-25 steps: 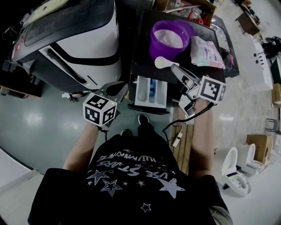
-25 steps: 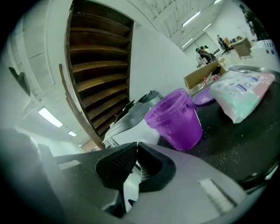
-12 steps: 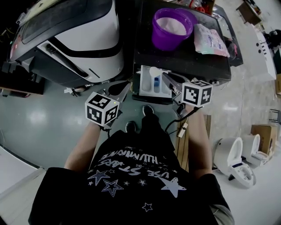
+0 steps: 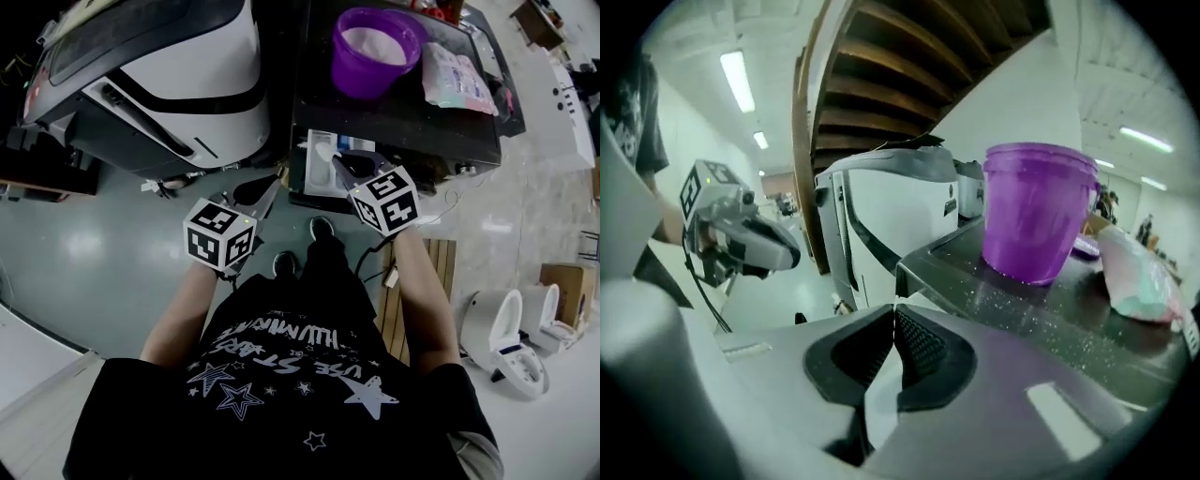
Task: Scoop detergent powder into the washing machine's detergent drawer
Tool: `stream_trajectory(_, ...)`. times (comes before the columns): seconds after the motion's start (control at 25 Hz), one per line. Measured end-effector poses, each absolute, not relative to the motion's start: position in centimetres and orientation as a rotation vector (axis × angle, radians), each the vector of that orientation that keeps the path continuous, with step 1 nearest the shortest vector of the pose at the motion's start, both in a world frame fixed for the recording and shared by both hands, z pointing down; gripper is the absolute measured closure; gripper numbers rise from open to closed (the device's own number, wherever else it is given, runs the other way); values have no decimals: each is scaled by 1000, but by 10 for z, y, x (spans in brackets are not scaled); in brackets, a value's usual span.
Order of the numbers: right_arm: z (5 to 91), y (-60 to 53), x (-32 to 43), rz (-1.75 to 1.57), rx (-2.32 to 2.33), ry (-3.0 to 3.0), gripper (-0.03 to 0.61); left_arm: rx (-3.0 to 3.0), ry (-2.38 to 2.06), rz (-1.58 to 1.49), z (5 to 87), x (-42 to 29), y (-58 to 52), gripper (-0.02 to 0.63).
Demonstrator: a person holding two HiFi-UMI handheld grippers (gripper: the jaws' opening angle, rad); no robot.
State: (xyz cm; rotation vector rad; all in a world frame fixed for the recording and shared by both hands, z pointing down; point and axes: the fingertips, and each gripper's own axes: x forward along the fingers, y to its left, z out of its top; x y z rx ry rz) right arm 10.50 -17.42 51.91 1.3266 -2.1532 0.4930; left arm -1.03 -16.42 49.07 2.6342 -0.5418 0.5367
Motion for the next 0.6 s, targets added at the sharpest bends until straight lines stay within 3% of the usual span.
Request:
stream_trajectory(0.36, 534, -170, 86, 12, 1116, -1932, 546, 2626, -572, 529, 493, -24, -163, 614)
stream_trajectory(0.6, 538, -169, 83, -120, 1031, -1827, 546, 2634, -586, 498, 488, -27, -166, 614)
